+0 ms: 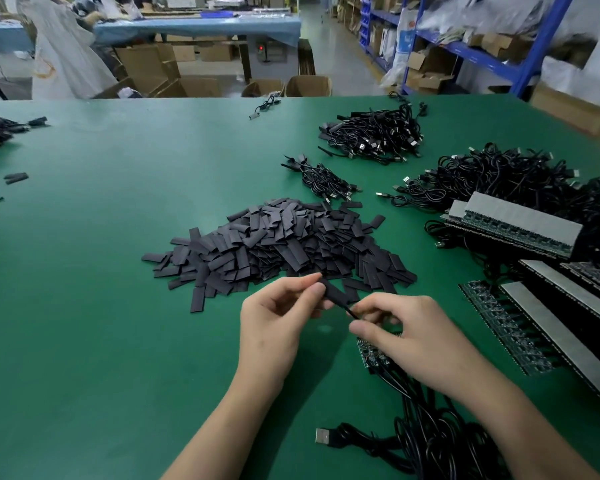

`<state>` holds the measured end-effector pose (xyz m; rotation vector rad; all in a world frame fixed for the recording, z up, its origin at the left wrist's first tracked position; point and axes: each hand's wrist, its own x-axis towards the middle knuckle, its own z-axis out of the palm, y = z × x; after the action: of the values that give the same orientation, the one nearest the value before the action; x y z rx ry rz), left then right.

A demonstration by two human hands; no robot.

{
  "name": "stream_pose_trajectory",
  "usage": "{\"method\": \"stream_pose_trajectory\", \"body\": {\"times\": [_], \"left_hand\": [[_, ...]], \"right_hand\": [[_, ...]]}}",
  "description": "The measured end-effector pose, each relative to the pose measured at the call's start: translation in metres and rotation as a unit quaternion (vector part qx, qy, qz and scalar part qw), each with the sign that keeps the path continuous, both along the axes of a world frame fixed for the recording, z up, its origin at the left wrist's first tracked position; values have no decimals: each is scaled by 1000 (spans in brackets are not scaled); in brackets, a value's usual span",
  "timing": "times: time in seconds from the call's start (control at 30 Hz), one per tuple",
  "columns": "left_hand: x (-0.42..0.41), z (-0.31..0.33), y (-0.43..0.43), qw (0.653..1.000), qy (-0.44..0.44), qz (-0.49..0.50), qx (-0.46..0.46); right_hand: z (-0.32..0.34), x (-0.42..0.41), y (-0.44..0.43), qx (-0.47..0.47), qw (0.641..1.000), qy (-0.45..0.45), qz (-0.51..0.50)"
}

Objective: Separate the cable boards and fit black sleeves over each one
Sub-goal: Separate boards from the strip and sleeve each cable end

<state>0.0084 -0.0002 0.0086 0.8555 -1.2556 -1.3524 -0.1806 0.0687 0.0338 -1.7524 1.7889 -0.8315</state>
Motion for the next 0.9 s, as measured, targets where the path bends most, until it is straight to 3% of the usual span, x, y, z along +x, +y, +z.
{"method": "stream_pose_trajectory", "body": {"times": [0.13, 0.27, 0.33, 0.4, 0.53, 0.67, 0.77, 0.9], "left_hand": [[4, 1, -6, 995, 66, 32, 63], [4, 1, -8, 993, 74, 1, 95], [2, -1, -6, 998, -33, -3, 58], [0, -6, -1, 980, -192, -14, -52], [-6, -7, 8, 869, -420, -101, -243], [-9, -8, 10, 814, -491, -129, -281], [-7, -8, 9, 807, -500, -140, -282], [-6, -6, 9, 810, -488, -153, -286]], "right_hand": [[12, -9, -1, 24, 994, 108, 16], [22, -8, -23, -30, 996, 83, -24], [29, -15, -42, -58, 995, 62, -60], [38, -23, -69, -75, 989, 91, -87], [62, -34, -145, -82, 974, 182, -104], [98, -39, -230, -83, 953, 260, -135], [110, -33, -252, -76, 954, 256, -139], [86, -18, -197, -108, 964, 234, -64]]}}
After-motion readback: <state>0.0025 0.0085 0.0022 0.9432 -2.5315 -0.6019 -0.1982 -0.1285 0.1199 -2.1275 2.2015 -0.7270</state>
